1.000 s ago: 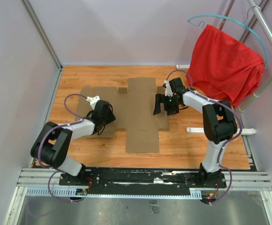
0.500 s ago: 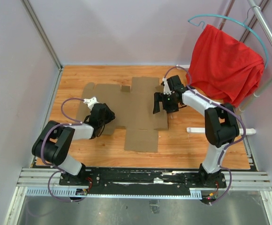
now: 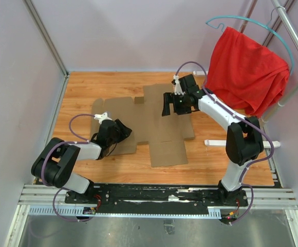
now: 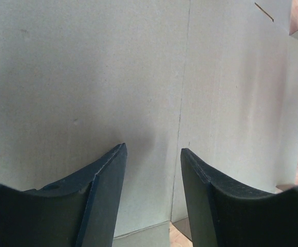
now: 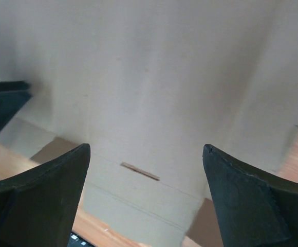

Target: Fold the paper box

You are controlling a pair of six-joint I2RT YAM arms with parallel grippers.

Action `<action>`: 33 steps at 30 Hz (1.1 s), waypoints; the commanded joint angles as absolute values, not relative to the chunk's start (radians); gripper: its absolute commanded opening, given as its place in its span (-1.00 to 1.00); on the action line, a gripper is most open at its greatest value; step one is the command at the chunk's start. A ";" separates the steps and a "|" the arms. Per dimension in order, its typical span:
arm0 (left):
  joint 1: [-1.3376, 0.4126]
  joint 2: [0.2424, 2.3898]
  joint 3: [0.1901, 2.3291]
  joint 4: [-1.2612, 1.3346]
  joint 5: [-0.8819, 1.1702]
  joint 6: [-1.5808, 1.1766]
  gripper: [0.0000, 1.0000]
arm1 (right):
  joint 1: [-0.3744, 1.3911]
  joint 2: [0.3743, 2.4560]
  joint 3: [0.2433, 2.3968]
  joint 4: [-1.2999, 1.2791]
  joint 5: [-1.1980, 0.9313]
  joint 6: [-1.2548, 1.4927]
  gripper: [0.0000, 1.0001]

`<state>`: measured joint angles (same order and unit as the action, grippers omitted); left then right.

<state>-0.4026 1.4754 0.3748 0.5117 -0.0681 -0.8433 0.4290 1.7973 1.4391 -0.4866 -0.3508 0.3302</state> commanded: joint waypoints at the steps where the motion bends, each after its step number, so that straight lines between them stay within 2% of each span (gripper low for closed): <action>1: -0.422 1.533 0.304 0.245 -0.009 -0.838 0.09 | 0.420 1.799 1.469 -0.597 -0.046 0.294 0.87; 7: -0.422 1.556 0.261 0.277 -0.007 -0.846 0.09 | 0.346 1.866 1.474 -0.635 -0.073 0.268 1.00; 19: -0.423 1.519 0.207 0.293 0.014 -0.864 0.08 | 0.275 1.966 1.413 -0.513 -0.213 0.256 0.97; 28: -0.423 1.471 0.206 0.261 0.004 -0.867 0.08 | 0.269 1.956 1.359 -0.480 -0.167 0.249 0.97; 33: -0.425 1.474 0.205 0.262 0.005 -0.870 0.08 | 0.264 1.959 1.335 -0.432 -0.319 0.241 0.99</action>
